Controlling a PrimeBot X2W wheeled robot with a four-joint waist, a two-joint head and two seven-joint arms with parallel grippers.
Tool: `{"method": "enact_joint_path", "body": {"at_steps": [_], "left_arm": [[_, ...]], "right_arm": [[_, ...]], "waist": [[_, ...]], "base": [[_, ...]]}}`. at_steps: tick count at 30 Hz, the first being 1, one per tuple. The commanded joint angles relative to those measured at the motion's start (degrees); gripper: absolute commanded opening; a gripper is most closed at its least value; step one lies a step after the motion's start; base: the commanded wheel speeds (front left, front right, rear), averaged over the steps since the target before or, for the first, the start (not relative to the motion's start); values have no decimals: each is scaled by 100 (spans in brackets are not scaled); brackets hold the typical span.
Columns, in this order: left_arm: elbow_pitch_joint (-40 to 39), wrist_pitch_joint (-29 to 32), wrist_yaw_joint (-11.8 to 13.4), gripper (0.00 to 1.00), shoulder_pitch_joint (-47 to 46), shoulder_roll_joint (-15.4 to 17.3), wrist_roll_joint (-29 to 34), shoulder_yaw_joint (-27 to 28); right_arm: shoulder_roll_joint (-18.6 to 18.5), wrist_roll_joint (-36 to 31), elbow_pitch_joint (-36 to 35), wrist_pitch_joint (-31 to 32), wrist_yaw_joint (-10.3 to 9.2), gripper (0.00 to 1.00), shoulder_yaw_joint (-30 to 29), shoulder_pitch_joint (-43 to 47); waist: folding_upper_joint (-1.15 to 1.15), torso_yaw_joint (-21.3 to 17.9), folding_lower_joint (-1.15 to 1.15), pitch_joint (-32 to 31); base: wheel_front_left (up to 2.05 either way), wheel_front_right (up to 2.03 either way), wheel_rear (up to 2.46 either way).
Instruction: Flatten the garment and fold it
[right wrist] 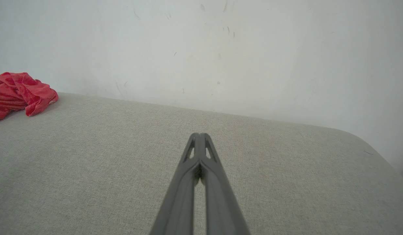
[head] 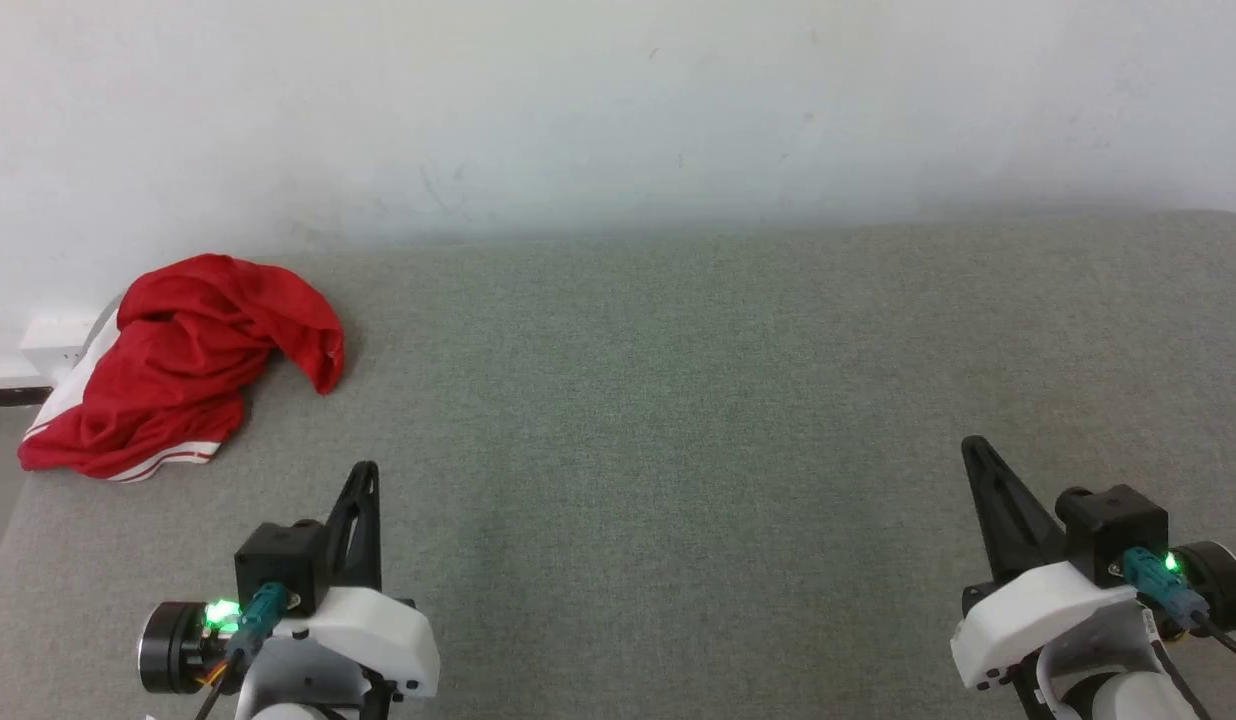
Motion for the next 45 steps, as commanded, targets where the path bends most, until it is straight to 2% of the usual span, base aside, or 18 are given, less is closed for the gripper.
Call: {"method": "enact_joint_path", "body": {"at_steps": [1,4,5,45], "left_arm": [[15,1,-44,0,-71,-19,37,25],[15,1,-44,0,-71,-19,37,25],[0,0,0,100,0,0,0,0],[-126,-437,32,100,222,-5,-76,22]], "right_arm": [[16,-42,-31,3,-4,0,1,-39],[16,-42,-31,3,-4,0,1,-39],[0,0,0,0,0,100,0,0],[2,202,197,-436,-1,100,-433,123]], "waist": [[0,0,0,0],[0,0,0,0],[0,0,0,0],[0,136,0,-103]], "base": [[0,0,0],[0,0,0],[0,0,0],[0,0,0]]}}
